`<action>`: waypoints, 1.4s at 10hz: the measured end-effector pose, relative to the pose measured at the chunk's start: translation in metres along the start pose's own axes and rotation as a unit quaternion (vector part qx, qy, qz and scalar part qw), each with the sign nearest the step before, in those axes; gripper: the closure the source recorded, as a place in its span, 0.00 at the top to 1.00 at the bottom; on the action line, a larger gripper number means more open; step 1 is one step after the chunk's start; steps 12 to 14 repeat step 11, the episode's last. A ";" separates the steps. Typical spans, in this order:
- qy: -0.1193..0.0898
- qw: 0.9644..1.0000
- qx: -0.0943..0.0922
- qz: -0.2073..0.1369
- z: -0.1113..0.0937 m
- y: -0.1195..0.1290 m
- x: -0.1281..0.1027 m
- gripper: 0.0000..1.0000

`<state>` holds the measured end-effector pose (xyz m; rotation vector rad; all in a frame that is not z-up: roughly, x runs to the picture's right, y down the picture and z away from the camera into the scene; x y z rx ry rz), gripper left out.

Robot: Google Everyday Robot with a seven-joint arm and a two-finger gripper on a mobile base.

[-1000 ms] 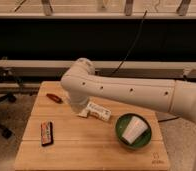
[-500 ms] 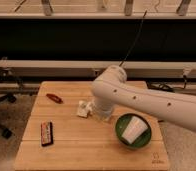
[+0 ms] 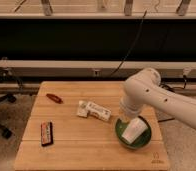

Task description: Move the arm in a circular motion

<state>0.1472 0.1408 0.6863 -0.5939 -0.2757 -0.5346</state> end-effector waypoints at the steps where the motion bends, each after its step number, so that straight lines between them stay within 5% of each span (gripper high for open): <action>1: 0.009 0.999 0.002 0.033 0.004 -0.008 0.021 0.00; 5: 0.030 0.997 0.011 0.063 0.005 -0.061 0.045 0.00; 11: 0.027 0.999 0.024 -0.012 -0.001 -0.136 -0.019 0.05; 14: 0.027 0.999 0.024 -0.012 -0.001 -0.136 -0.019 0.05</action>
